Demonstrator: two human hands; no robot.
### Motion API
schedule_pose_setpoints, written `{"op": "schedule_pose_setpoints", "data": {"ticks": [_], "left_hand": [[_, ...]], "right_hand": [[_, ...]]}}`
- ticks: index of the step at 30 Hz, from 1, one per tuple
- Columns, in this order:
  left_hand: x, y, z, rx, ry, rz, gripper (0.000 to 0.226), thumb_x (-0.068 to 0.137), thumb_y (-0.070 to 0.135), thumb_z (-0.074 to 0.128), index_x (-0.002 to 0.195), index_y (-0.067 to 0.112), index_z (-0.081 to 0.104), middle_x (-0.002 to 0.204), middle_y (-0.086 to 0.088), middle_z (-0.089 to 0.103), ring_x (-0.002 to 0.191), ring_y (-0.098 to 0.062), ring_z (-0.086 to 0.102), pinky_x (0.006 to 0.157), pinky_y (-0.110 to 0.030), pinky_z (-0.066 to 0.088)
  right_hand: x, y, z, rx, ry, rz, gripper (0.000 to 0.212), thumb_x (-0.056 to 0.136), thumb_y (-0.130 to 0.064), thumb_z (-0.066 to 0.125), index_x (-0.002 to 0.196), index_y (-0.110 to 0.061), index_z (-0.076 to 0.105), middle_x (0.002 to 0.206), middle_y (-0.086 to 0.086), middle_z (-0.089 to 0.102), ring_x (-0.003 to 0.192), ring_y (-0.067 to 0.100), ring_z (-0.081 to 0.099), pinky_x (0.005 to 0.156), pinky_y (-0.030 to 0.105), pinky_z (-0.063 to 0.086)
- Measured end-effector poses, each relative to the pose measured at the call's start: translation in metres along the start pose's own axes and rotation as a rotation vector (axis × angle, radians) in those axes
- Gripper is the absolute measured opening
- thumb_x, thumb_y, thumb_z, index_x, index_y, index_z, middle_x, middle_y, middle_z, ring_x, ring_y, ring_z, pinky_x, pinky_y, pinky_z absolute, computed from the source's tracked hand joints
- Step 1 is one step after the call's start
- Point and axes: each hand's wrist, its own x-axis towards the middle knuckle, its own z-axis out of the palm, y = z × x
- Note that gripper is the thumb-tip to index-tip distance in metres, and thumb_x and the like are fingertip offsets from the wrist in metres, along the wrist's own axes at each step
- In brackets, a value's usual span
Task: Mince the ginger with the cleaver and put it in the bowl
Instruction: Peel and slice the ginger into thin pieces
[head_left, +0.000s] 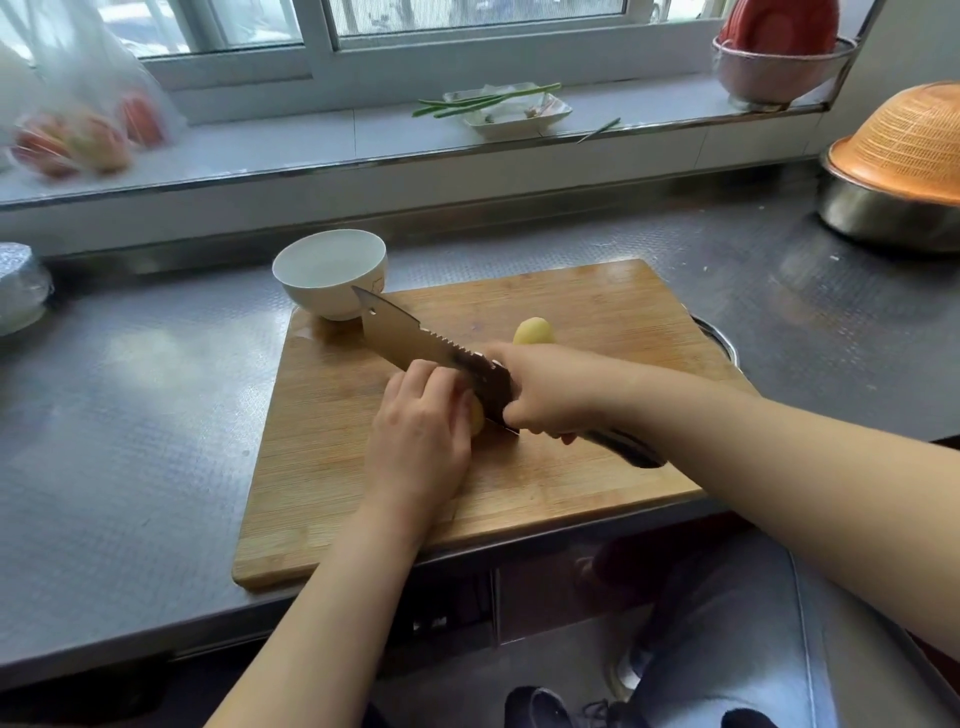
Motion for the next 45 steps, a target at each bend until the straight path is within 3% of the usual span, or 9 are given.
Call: {"op": "schedule_pose_setpoints", "data": {"ticks": [2,5,7,10,13,19,32,38,45], "left_hand": [[0.000,0.000,0.000,-0.002,0.005,0.003,0.021,0.090,0.026,0.047,0.092,0.011,0.061,0.095,-0.005,0.057,0.086,-0.023,0.051,0.075,-0.028,0.038],[0.001,0.000,0.000,-0.003,0.004,-0.007,0.021,0.090,0.027,0.048,0.094,0.012,0.062,0.096,-0.003,0.057,0.088,-0.023,0.051,0.075,-0.028,0.040],[0.001,0.001,0.000,-0.005,-0.008,-0.012,0.018,0.090,0.025,0.051,0.095,0.012,0.062,0.098,-0.002,0.057,0.089,-0.022,0.051,0.076,-0.028,0.040],[0.001,0.000,-0.001,0.024,-0.032,0.001,0.018,0.090,0.024,0.050,0.095,0.012,0.062,0.098,-0.002,0.057,0.088,-0.022,0.050,0.076,-0.030,0.041],[0.003,0.001,-0.002,0.039,-0.050,0.016,0.019,0.089,0.025,0.048,0.094,0.011,0.060,0.099,-0.003,0.057,0.089,-0.023,0.050,0.075,-0.033,0.042],[0.004,0.004,-0.003,0.052,-0.021,0.015,0.005,0.087,0.012,0.060,0.090,0.008,0.061,0.098,-0.007,0.059,0.089,-0.025,0.050,0.068,-0.029,0.036],[0.004,0.002,-0.003,0.017,-0.011,0.021,0.012,0.089,0.018,0.054,0.091,0.008,0.062,0.095,-0.006,0.059,0.087,-0.025,0.052,0.068,-0.036,0.045],[0.004,-0.001,-0.002,0.016,-0.007,0.021,0.011,0.088,0.018,0.055,0.092,0.011,0.062,0.097,-0.004,0.059,0.086,-0.025,0.051,0.071,-0.028,0.037],[0.001,-0.002,-0.001,-0.003,0.031,0.032,0.009,0.089,0.018,0.057,0.090,0.010,0.061,0.093,-0.005,0.058,0.083,-0.024,0.050,0.073,-0.028,0.038]], "right_hand": [[-0.001,0.000,-0.001,0.086,-0.044,0.001,0.052,0.090,-0.001,0.047,0.132,-0.030,0.042,0.075,0.008,0.062,0.052,0.016,0.059,0.049,0.028,0.056],[0.000,-0.001,-0.003,0.081,-0.014,0.001,0.028,0.093,-0.006,0.048,0.111,-0.027,0.050,0.072,0.008,0.061,0.051,0.014,0.058,0.049,0.026,0.056],[0.000,-0.002,-0.005,0.046,0.018,0.006,0.014,0.096,-0.016,0.050,0.109,-0.019,0.055,0.072,0.008,0.061,0.050,0.015,0.059,0.046,0.025,0.054],[-0.004,-0.002,-0.010,-0.003,0.049,0.039,0.019,0.099,-0.025,0.049,0.105,-0.010,0.057,0.069,0.008,0.061,0.045,0.014,0.060,0.043,0.023,0.050],[-0.012,-0.001,-0.020,-0.007,0.060,0.042,0.016,0.100,-0.025,0.049,0.095,-0.011,0.054,0.069,0.008,0.062,0.044,0.013,0.061,0.042,0.023,0.049],[-0.022,-0.005,-0.033,-0.008,0.064,0.010,0.012,0.101,-0.024,0.049,0.104,-0.014,0.056,0.068,0.006,0.062,0.044,0.011,0.059,0.044,0.020,0.048],[-0.012,-0.015,-0.028,-0.056,0.025,0.052,0.021,0.101,-0.019,0.044,0.106,-0.002,0.056,0.077,0.015,0.063,0.052,0.020,0.060,0.046,0.026,0.054],[0.003,-0.016,-0.014,-0.073,0.011,0.094,0.021,0.099,-0.016,0.043,0.091,-0.001,0.056,0.070,0.014,0.061,0.048,0.021,0.059,0.044,0.027,0.053],[0.009,-0.003,0.000,-0.080,0.019,0.137,0.017,0.097,-0.012,0.047,0.083,-0.003,0.053,0.066,0.014,0.062,0.045,0.020,0.058,0.041,0.025,0.050]]}}
